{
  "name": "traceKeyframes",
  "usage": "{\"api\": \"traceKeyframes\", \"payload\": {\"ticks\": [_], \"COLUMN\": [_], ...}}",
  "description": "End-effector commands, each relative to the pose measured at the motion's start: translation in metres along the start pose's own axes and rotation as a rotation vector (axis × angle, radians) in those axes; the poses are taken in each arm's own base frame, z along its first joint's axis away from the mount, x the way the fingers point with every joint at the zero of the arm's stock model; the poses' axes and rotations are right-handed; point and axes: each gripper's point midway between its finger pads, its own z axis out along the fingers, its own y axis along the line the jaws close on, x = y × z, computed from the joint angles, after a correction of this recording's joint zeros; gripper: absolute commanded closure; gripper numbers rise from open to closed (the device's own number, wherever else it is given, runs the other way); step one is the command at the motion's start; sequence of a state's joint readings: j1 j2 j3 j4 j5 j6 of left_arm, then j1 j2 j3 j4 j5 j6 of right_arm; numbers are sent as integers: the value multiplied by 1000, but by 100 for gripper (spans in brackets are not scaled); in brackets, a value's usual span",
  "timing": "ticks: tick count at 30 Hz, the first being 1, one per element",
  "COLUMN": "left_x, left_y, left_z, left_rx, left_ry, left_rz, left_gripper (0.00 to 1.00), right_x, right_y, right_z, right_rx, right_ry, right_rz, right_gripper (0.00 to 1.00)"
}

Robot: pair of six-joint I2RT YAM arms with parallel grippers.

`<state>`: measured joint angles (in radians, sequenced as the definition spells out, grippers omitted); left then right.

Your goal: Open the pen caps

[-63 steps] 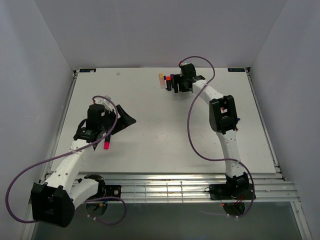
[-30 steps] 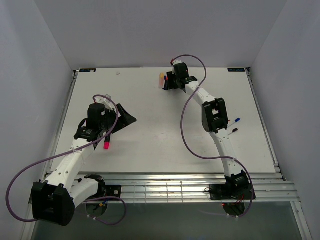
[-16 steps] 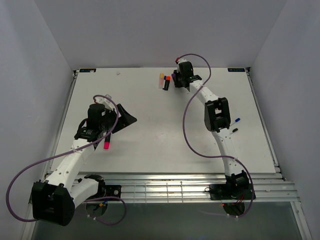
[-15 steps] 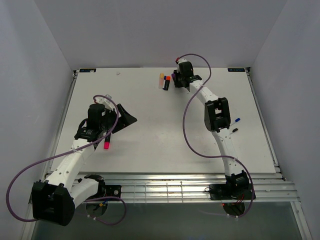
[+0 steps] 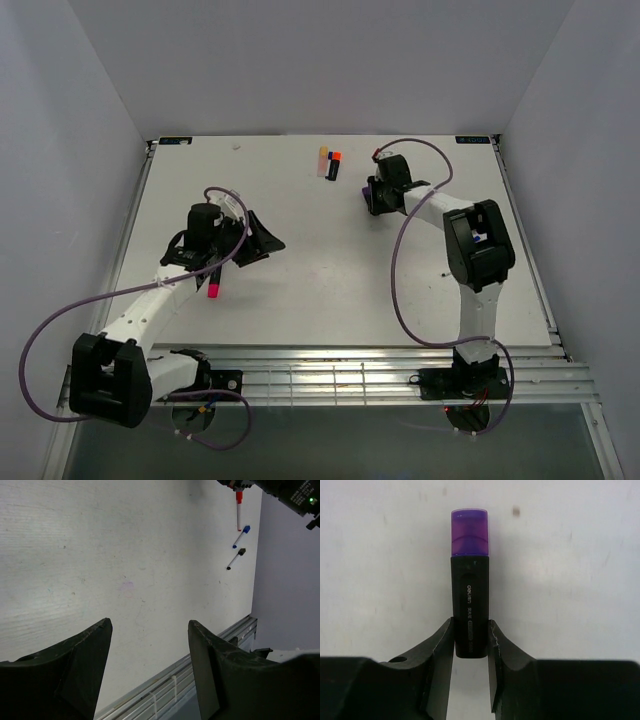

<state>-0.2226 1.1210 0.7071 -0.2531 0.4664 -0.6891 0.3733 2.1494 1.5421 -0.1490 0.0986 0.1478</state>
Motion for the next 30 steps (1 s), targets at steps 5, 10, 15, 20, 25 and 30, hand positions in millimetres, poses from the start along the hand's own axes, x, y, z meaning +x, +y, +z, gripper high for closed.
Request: {"api": "traceKeyframes", "payload": {"ticks": [5, 10, 15, 20, 25, 30], "left_x": [18, 25, 42, 55, 63, 66], "left_y": [-68, -87, -95, -84, -84, -87], "left_z": [23, 46, 73, 89, 99, 105], "left_rx": [243, 266, 258, 205, 201, 211], "left_ry": [125, 130, 195, 222, 252, 267], "left_rz": [-2, -53, -127, -176, -205, -231], "left_gripper": [28, 28, 26, 24, 24, 24], "right_x": [38, 94, 114, 125, 130, 133], "right_y": [46, 81, 102, 116, 125, 135], "right_z": [-95, -153, -197, -221, -233, -237], "right_rx": [-202, -316, -420, -472, -513, -552], "right_ry": [-69, -66, -103, -118, -121, -119], "right_rz": [80, 53, 63, 68, 44, 36], "right_gripper": [92, 92, 92, 92, 92, 92]}}
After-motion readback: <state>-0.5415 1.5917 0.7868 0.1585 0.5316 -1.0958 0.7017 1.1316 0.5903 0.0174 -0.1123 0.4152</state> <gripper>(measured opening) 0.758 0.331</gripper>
